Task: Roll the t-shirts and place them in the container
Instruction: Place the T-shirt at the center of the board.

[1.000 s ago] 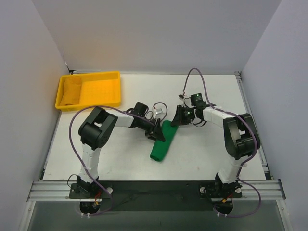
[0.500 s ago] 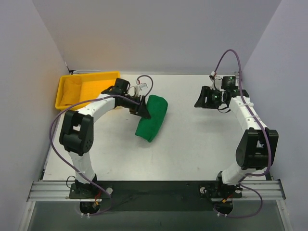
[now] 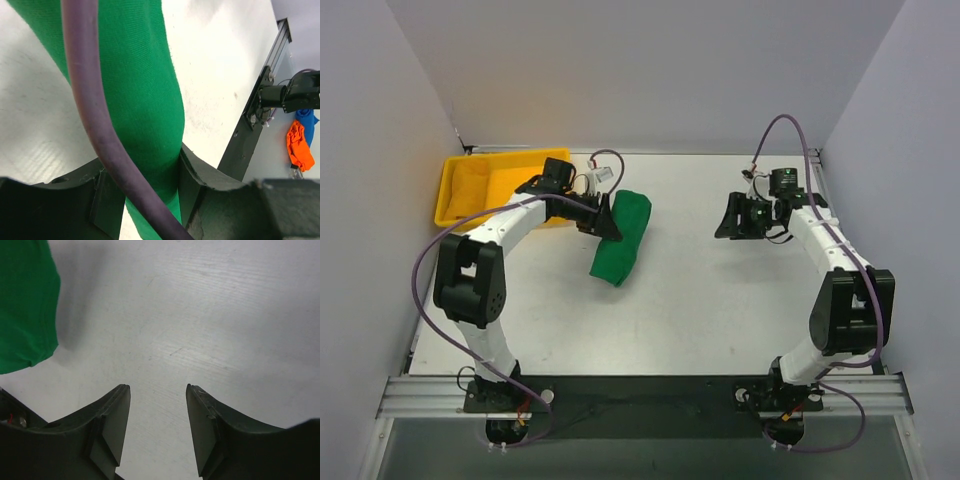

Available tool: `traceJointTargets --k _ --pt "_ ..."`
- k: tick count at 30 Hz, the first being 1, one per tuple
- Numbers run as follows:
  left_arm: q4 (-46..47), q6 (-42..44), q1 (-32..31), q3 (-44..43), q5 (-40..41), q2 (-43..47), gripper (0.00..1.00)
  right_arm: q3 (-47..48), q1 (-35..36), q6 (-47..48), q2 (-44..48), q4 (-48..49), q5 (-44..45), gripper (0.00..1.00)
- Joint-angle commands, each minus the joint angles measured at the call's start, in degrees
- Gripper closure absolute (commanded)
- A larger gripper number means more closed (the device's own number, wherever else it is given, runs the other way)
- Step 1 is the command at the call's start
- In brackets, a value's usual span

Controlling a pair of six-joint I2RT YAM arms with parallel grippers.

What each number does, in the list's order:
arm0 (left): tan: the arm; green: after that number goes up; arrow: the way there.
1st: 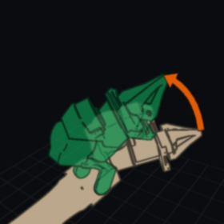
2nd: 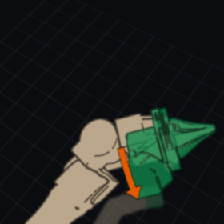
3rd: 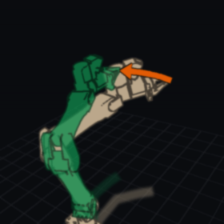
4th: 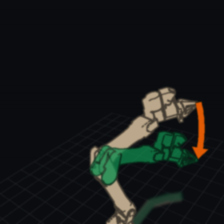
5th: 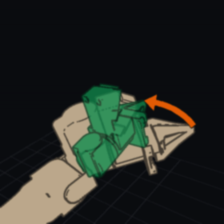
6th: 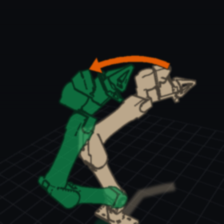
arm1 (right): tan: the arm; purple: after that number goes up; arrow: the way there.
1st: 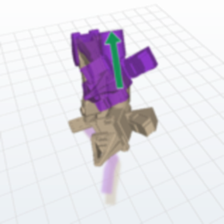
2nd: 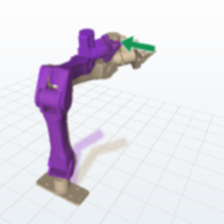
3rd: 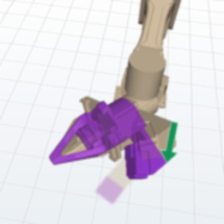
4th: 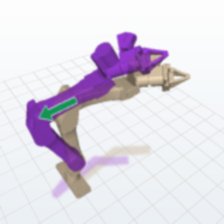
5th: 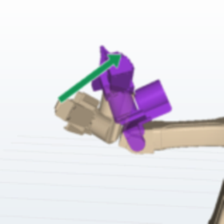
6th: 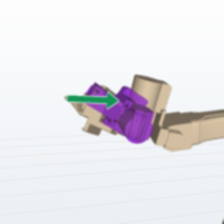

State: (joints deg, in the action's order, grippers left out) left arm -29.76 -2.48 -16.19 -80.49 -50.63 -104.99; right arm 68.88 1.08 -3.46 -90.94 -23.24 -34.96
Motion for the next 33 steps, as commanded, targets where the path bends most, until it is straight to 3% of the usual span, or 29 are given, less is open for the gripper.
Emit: traceJointTargets --k 1,10,16,22,28,33 --pt "-3.2 0.72 -3.58 0.07 20.38 0.84 1.0 -3.66 4.19 -2.77 2.78 1.18 -3.54 0.51" --pt "-6.71 2.04 -6.49 -3.97 26.28 -2.85 1.0 -8.23 9.11 -9.27 2.61 6.62 -2.05 0.55" --pt "-12.33 7.66 -3.59 -4.59 34.95 2.5 1.0 -11.49 13.41 -19.99 1.29 15.42 -1.25 0.58" --pt "-18.22 13.11 -3.76 -5.47 43.76 7.16 1.0 -9.91 13.33 -18.86 -0.21 16.13 0.24 0.58" --pt "-17.1 17.07 -10.7 -2.22 55.89 6.39 1.0 -11.31 13.16 -18.25 1.11 15.69 3.4 0.58" --pt "-15.6 16.28 -16.49 -1.16 58.71 2.25 1.0 -13.07 11.49 -18.33 3.13 15.33 4.11 0.57"
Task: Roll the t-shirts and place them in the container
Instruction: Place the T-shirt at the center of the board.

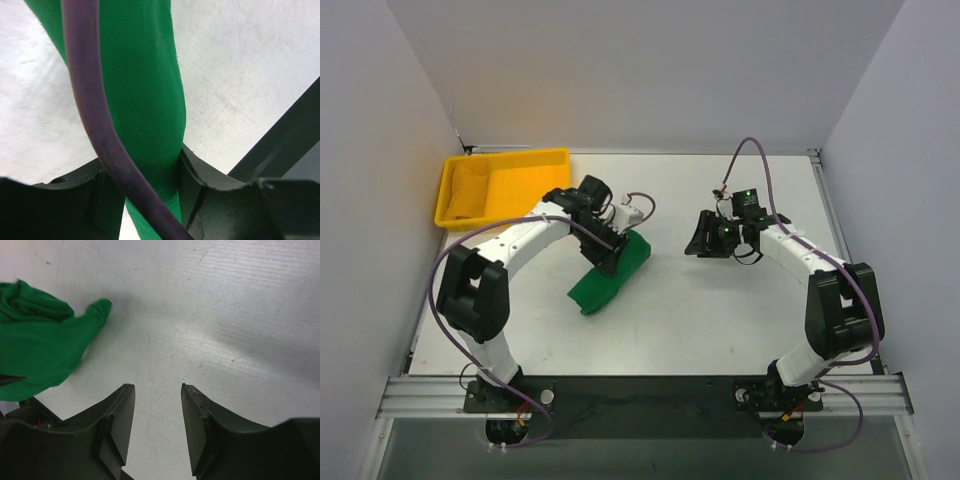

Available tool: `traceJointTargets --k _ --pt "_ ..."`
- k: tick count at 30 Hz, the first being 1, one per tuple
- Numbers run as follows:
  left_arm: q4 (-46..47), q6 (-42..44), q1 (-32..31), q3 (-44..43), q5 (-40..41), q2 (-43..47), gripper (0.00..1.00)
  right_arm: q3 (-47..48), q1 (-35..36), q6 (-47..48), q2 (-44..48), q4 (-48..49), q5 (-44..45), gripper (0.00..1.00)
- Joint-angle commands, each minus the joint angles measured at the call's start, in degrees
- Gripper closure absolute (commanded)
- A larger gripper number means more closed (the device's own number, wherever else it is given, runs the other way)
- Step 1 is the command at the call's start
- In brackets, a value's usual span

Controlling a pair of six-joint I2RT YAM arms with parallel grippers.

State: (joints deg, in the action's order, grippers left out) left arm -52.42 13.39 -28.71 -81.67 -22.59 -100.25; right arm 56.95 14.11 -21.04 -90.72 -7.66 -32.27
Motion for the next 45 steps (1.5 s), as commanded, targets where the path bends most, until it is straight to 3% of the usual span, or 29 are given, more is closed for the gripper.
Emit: traceJointTargets --k 1,11,14,20,27,30,33,36,37,38,40,41,45 --pt "6.9 0.32 -4.68 -0.59 30.5 -3.54 1.0 -1.49 -1.89 -0.85 3.52 -0.25 1.42 0.57" --pt "6.1 -6.78 -12.85 3.79 22.6 -7.07 1.0 -9.31 -4.97 -5.49 7.13 0.72 1.07 0.57" --pt "6.54 -9.24 -13.65 5.99 17.69 -7.24 1.0 -11.42 -4.97 -7.6 9.06 0.89 0.54 0.57" --pt "8.03 -14.68 -16.11 9.33 15.56 -8.47 1.0 -13.27 -5.14 -7.18 11.61 -2.26 -0.85 0.57" --pt "15.67 -20.94 -16.29 11.53 0.03 -11.11 1.0 -16.87 -2.77 -4.98 17.93 -4.91 -4.29 0.59" --pt "18.74 -21.65 -16.12 12.4 -2.37 -12.69 1.0 -16.87 -2.77 -1.12 22.14 -5.96 -5.25 0.59" --pt "22.96 -23.14 -14.89 13.9 -6.75 -13.48 0.98 -16.08 -2.25 8.53 27.06 -6.49 -9.46 0.57" --pt "27.27 -23.23 -11.99 16.71 -13.26 -13.22 0.79 -15.12 1.17 29.13 32.68 -8.06 -16.76 0.54" --pt "28.24 -22.8 -11.2 17.5 -15.97 -13.31 0.77 -15.37 5.97 36.17 34.54 -10.77 -16.77 0.53" --pt "28.86 -22.1 -9.37 17.51 -21.13 -13.39 0.74 -16.07 8.37 49.99 36.38 -11.58 -16.16 0.5" --pt "30.62 -19.47 -8.21 17.6 -24.77 -13.48 0.61 -20.18 12.59 60.98 41.48 -11.41 -14.05 0.48" --pt "30.63 -18.67 -7.42 17.42 -26.09 -13.66 0.57 -21.78 15.74 71.64 42.63 -11.32 -13.96 0.46" --pt "25.13 -14.47 -6.36 14.88 -28.64 -17.68 0.51 -26.62 20.43 89.21 43.7 -7.31 -13.96 0.42"
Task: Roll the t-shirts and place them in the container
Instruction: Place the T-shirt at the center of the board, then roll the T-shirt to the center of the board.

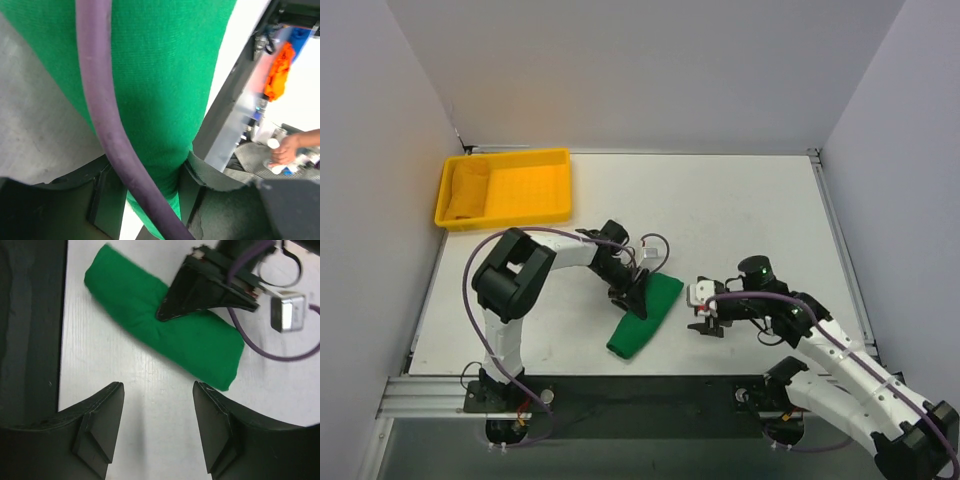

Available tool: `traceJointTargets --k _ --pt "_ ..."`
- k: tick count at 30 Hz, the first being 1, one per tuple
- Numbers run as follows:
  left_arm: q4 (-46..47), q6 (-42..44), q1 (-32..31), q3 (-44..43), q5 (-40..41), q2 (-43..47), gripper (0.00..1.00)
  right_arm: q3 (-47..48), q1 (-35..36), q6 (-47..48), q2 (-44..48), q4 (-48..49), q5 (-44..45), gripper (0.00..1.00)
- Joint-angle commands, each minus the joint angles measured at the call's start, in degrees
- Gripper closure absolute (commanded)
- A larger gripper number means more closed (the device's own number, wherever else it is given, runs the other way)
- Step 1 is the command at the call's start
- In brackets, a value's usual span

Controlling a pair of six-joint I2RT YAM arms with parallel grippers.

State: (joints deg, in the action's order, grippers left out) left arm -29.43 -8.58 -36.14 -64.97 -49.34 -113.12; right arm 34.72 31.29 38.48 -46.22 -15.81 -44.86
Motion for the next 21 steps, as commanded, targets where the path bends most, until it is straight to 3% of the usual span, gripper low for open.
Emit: traceJointTargets --k 1,3,4,6,12,17,21 --pt "-0.51 8.22 1.16 -3.31 -2.77 -6.39 0.5 -5.7 3.95 32.16 -1.33 1.92 -1.72 0.41" --pt "-7.61 12.86 1.25 -6.91 -5.65 -10.95 0.5 -6.59 5.44 39.78 -3.86 3.94 -2.68 0.41" --pt "-9.4 14.1 1.33 -7.71 -6.72 -12.11 0.37 -6.86 5.8 41.4 -5.01 4.91 -3.47 0.4" --pt "-10.04 15.08 1.86 -7.9 -7.17 -12.83 0.37 -7.91 6.85 45.08 -8.34 9.1 -3.74 0.4" --pt "-8.89 14.73 2.83 -7.54 -7.52 -12.91 0.39 -10.63 7.29 51.6 -16.78 22.2 -4.71 0.39" --pt "-10.02 15.43 2.92 -8.24 -7.7 -13.88 0.41 -10.81 7.12 55.73 -23.46 26.52 -4.27 0.39" --pt "-12.84 18.06 2.92 -9.91 -8.58 -15.98 0.5 -12.21 6.95 58.9 -27.87 32.84 -2.96 0.39"
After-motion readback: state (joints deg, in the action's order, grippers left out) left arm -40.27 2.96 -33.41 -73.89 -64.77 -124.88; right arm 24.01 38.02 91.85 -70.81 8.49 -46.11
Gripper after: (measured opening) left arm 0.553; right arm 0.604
